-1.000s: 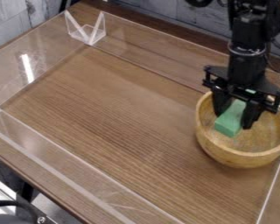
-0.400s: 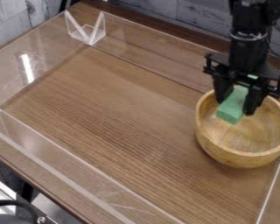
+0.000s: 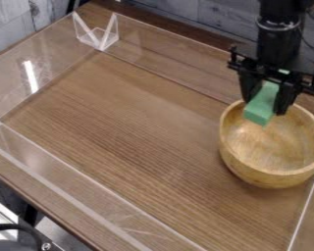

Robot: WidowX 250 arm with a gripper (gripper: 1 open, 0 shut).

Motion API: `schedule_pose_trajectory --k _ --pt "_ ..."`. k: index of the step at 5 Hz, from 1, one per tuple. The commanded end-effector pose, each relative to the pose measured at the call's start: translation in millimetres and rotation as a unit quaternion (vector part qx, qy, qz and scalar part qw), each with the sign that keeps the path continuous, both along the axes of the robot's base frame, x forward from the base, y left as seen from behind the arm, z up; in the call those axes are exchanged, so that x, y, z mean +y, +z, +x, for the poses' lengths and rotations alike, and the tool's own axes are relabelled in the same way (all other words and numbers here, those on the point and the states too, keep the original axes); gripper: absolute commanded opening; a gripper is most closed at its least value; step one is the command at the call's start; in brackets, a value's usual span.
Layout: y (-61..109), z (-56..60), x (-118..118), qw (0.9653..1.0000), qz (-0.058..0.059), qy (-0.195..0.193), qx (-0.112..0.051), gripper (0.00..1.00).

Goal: Remove the green block from inside the brown bowl and put it on the table

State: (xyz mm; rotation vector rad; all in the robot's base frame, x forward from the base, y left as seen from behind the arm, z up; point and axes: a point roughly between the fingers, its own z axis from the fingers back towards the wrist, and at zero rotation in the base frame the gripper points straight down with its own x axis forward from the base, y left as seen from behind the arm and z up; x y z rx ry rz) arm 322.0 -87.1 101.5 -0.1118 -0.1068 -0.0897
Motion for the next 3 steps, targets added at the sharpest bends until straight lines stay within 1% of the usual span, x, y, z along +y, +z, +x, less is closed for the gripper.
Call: schedule_pose_trajectory --k 1,3 --pt "39.6 13.2 5 0.9979 -0.008 0.012 -0.064 0.0" --pt "54.9 16.3 15 0.9957 -0.006 0.025 -0.089 0.0"
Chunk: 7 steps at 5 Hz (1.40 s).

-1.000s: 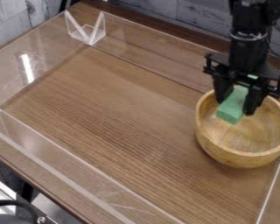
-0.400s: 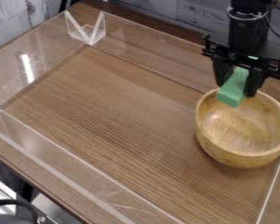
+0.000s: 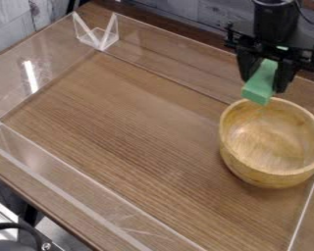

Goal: Remove the green block from inside the brown bowl and put it on the table

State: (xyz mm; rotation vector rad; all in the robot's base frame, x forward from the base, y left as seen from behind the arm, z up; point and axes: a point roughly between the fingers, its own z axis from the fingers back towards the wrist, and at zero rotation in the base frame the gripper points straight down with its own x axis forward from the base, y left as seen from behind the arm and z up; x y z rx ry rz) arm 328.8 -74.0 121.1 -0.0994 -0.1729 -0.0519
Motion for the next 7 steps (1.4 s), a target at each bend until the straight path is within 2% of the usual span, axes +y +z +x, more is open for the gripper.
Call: schedule_pose_trajectory --k 1,2,3,4,5,6,7 --pt "50.2 10.8 13 0.997 -0.007 0.02 -0.075 0.0" --pt "75.9 6.4 36 0.9945 -0.005 0.041 -0.096 0.0" --pt "78.5 -26.3 36 0.9958 -0.005 0.016 -0.09 0.0" --pt "73.6 -59.1 36 0.9967 -0.007 -0.002 -0.081 0.0" --pt "65.4 -85.1 32 0.9968 -0.006 -0.024 -0.076 0.0" --pt "56.8 -106.0 28 0.9963 -0.004 -0.038 -0.077 0.0" --pt "38.3 -111.5 29 0.9961 0.002 -0.042 -0.078 0.0"
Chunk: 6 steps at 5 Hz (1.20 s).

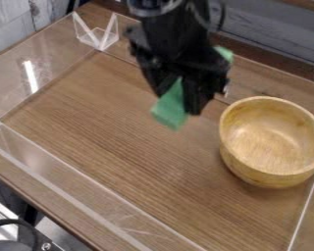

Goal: Remove the green block from inside the brown bowl and put it on the table

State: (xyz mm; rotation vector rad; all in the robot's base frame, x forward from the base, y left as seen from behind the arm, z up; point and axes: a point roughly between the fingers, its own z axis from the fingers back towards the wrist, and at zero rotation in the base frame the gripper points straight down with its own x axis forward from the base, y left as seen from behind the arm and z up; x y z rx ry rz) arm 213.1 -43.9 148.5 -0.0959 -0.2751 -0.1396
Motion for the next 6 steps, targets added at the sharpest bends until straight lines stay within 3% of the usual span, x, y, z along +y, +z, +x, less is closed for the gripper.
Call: schedule_pose_trajectory --k 1,2,3,6 --pt "-6.0 2.2 5 0.9997 0.006 -0.007 -0.024 0.0" --pt "-14.8 2.1 8 0.9994 0.01 -0.013 -0.029 0.0" --pt "-28.8 -0.7 8 0.9993 0.019 -0.02 -0.024 0.0" --pt "-61.6 2.9 23 0.9991 0.04 -0.013 0.0 0.0"
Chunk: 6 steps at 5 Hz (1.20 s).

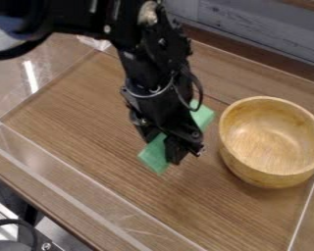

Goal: Remove the green block from inside the brown bowl and put it on the table

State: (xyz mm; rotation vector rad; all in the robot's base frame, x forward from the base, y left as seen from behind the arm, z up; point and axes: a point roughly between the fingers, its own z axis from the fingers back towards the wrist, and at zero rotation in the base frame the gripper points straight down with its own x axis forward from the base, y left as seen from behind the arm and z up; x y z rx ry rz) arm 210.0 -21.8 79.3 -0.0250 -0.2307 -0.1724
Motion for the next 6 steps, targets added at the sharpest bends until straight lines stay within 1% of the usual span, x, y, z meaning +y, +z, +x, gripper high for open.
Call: schedule_pose_trajectory --k 1,4,6 --pt "1.4 8.5 5 0.9999 0.002 0.003 -0.011 0.0" --pt "-2.1 18.9 12 0.9999 0.0 0.015 -0.001 0.0" --pt "-9.5 26.9 17 0.9997 0.0 0.023 0.008 0.0"
